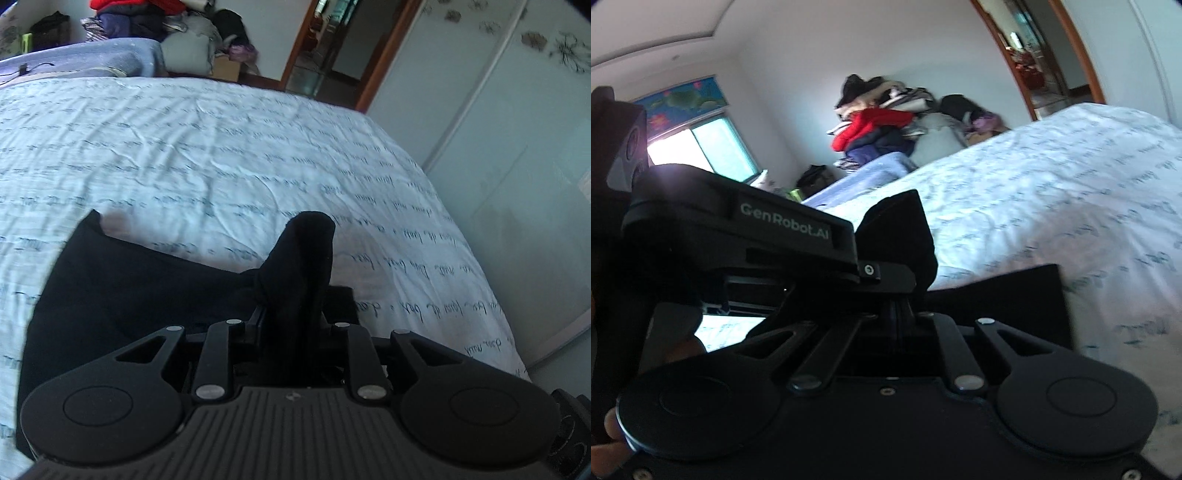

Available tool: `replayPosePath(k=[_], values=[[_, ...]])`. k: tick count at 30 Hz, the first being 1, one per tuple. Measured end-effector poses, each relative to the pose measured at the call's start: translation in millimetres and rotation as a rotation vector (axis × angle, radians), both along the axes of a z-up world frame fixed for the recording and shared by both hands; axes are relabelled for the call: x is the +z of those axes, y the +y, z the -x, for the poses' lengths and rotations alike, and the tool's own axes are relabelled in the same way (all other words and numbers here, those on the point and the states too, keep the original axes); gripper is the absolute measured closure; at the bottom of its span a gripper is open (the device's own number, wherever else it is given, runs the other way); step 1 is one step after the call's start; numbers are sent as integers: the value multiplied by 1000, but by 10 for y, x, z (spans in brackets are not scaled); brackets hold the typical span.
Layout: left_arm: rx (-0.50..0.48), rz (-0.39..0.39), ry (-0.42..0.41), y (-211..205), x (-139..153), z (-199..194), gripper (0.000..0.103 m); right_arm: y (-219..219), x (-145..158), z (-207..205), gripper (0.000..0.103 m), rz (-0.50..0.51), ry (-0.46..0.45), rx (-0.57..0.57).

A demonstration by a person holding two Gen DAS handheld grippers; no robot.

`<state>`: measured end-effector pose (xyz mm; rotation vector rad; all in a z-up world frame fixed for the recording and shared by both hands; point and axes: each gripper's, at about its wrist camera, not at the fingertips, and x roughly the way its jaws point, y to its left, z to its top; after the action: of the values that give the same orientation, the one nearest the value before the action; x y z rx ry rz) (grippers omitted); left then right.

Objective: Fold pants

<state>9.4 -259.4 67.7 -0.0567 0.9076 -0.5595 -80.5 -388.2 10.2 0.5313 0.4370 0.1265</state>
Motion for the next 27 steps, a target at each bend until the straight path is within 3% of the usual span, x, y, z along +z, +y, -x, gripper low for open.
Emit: replayPosePath(k=[8, 12, 14, 17, 19, 21, 25, 27], values=[[-39, -41, -2, -358, -174, 45, 78, -209, -128, 93, 98, -1, 37, -59], [-68, -41, 4, -488, -248, 19, 66, -304, -166, 95, 98, 5, 56, -87], [-83, -18, 26, -505, -279, -2, 62, -353, -192, 127, 99, 11, 68, -115], [-140, 108, 99, -354, -235, -53, 59, -519, -231, 255, 98, 36, 94, -210], [-148, 153, 102, -189, -154, -91, 45, -679, -247, 371, 98, 23, 99, -275], [-82, 99, 34, 9, -67, -116, 21, -810, -213, 489, 98, -4, 85, -302], [62, -123, -179, 402, 1, -119, 19, -822, -97, 511, 92, -26, 50, -238], [96, -220, -240, 598, -35, -109, 19, -731, -62, 427, 79, -25, 45, -185]])
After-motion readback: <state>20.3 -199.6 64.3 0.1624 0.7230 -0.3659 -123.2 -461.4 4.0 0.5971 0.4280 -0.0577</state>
